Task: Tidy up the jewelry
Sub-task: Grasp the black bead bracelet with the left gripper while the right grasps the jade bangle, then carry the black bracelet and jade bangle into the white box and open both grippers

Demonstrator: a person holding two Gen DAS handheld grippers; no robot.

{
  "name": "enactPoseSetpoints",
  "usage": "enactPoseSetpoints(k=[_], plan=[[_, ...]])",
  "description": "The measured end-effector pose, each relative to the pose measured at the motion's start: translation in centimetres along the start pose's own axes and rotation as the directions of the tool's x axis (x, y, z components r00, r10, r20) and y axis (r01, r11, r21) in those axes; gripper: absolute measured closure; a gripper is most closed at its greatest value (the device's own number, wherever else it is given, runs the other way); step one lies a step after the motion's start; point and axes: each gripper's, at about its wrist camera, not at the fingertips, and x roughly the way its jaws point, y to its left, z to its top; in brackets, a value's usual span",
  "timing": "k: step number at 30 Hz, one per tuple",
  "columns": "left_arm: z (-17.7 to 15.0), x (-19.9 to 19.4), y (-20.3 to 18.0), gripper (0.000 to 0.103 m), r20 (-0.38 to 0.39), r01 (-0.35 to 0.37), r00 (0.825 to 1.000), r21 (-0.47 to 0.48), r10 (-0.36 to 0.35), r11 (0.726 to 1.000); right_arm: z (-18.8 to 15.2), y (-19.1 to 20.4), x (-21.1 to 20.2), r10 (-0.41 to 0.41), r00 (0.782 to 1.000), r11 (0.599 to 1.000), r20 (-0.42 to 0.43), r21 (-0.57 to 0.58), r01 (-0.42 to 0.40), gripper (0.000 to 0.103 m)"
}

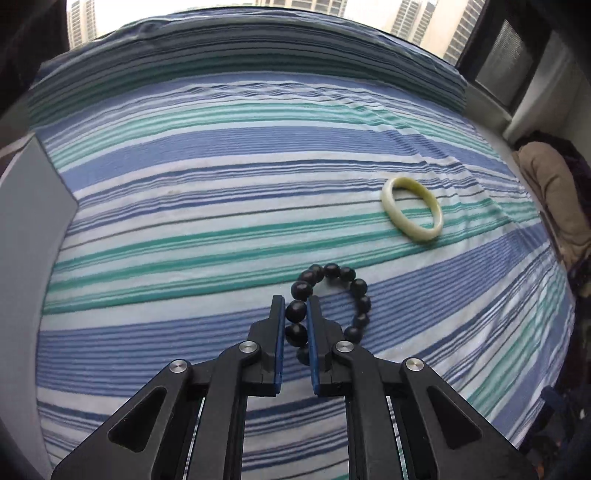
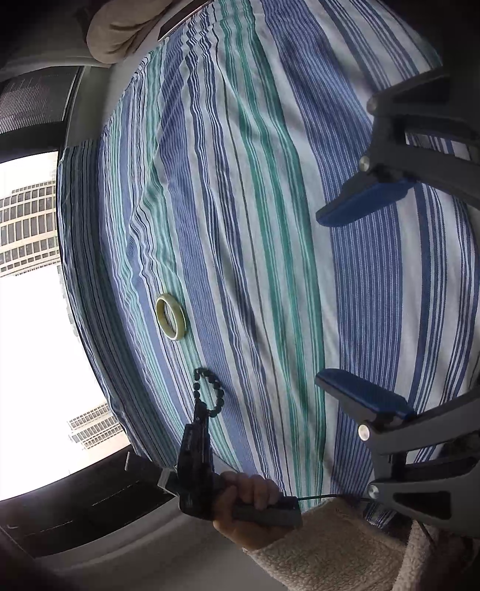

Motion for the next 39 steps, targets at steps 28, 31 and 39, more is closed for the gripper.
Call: enactPoseSetpoints(k=[28,31,39], plan=[[-7.4,-5.3,3.8,0.094,0.090,-0.114,0.988,-0.089,0.122,0.989,18.5,7.4,18.8,0.022,0.960,0.954,-0.278,-0.282,-0.104,0.093],[-7.4,-6.9,3.3,0.094,0.131,-0.173,0.975,-0.083,0.182,0.982,17.2,8.1,15.0,0.070,0.968,0.948,-0.242,-0.285,-0.140,0.093],[-8.5,-9.0,4.1,0.094,0.162,-0.254,0.951,-0.087,0.265,0.963,14.4,10.0,10.4,0.134,0.963,0.932,-0.234,-0.301,-0.203,0.093]])
